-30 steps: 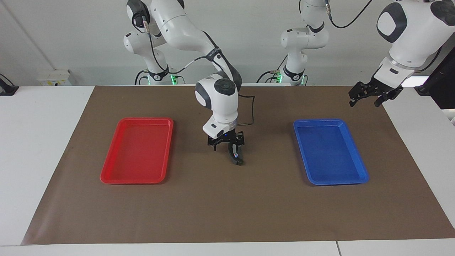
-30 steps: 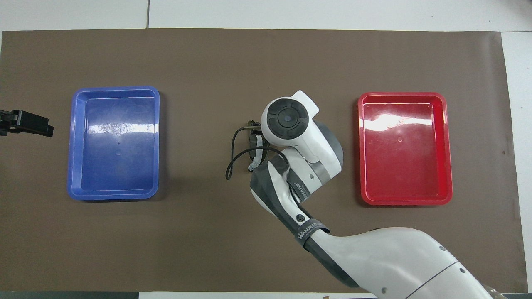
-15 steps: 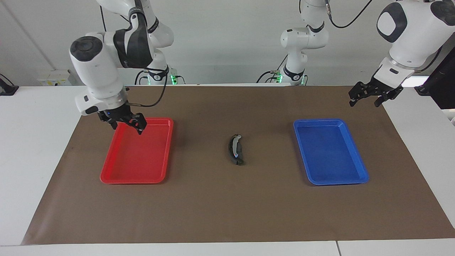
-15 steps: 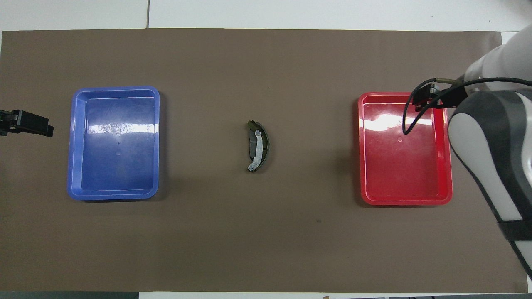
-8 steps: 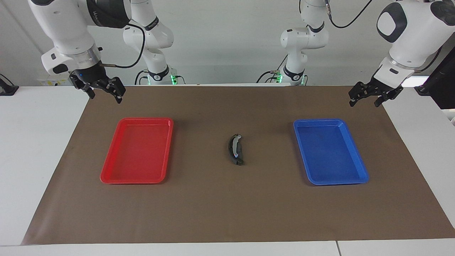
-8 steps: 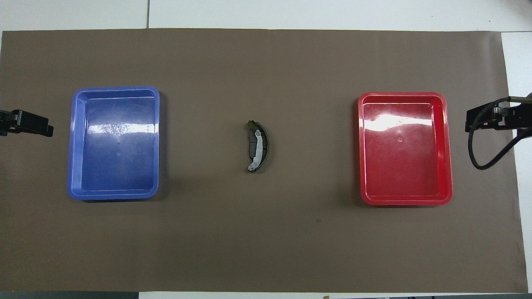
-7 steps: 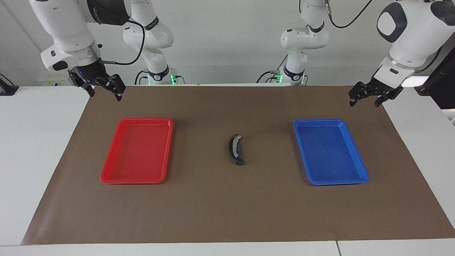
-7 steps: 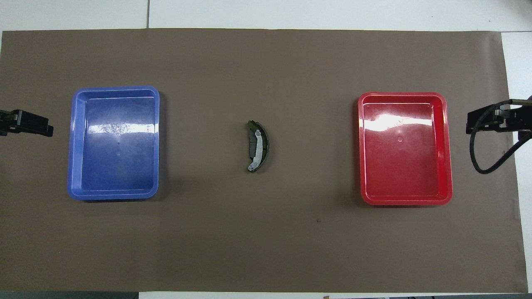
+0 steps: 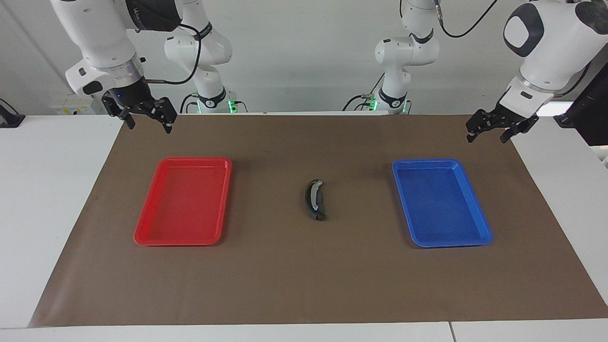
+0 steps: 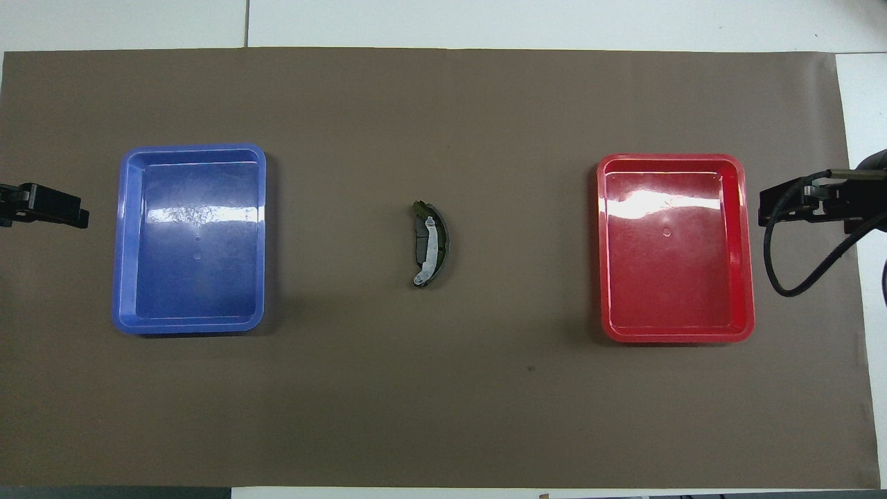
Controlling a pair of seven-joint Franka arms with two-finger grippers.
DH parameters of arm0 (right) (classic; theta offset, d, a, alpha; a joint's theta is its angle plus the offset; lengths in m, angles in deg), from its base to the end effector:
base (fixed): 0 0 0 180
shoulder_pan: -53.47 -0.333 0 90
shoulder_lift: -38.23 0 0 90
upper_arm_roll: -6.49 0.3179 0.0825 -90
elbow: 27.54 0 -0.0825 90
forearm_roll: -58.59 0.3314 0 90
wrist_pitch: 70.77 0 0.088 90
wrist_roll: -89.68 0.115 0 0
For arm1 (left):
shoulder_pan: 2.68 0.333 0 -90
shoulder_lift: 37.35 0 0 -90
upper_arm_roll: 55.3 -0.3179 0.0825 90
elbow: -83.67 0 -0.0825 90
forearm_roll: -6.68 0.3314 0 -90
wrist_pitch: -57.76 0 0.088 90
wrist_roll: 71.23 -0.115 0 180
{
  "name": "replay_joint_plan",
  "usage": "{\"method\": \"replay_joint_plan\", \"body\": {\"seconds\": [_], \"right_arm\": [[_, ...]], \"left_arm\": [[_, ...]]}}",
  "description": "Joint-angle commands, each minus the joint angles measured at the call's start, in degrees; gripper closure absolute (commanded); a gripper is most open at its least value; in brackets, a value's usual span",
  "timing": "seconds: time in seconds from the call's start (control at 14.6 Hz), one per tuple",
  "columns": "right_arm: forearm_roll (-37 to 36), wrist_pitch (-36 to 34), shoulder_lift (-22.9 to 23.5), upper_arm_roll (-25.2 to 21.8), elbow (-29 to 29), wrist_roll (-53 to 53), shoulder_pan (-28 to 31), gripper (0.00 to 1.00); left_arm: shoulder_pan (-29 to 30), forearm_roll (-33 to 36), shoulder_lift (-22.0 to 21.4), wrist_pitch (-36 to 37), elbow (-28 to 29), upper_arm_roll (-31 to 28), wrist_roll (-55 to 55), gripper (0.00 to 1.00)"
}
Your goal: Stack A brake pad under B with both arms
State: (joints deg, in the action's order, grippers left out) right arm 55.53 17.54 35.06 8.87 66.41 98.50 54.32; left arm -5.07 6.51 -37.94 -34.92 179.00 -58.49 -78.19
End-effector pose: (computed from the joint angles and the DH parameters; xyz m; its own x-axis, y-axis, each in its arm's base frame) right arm 0.4802 0.0072 0.6144 0.9911 -0.1284 -0.0341 -0.1261 -0.9901 0.0616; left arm 0.5001 0.0068 0.5885 0.9936 -0.1072 -0.0353 -0.1070 -0.9942 0.0079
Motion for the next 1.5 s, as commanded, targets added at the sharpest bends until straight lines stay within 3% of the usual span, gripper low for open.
{"method": "replay_joint_plan", "body": {"seconds": [0.0,0.34,1.43], "right_arm": [[1.39,-3.84,1.06,0.0,-3.15,-3.97,0.46,0.0],[1.83,-6.93,1.76,-0.09,-5.44,-4.77,0.64,0.0],[2.09,-5.35,1.68,-0.18,-4.83,-6.53,0.81,0.0]], "left_arm": [[0.63,0.7,-1.16,-0.75,1.44,0.55,0.55,0.01],[0.63,0.7,-1.16,-0.66,1.44,0.55,0.47,0.01],[0.63,0.7,-1.16,-0.66,1.44,0.55,0.46,0.01]]}}
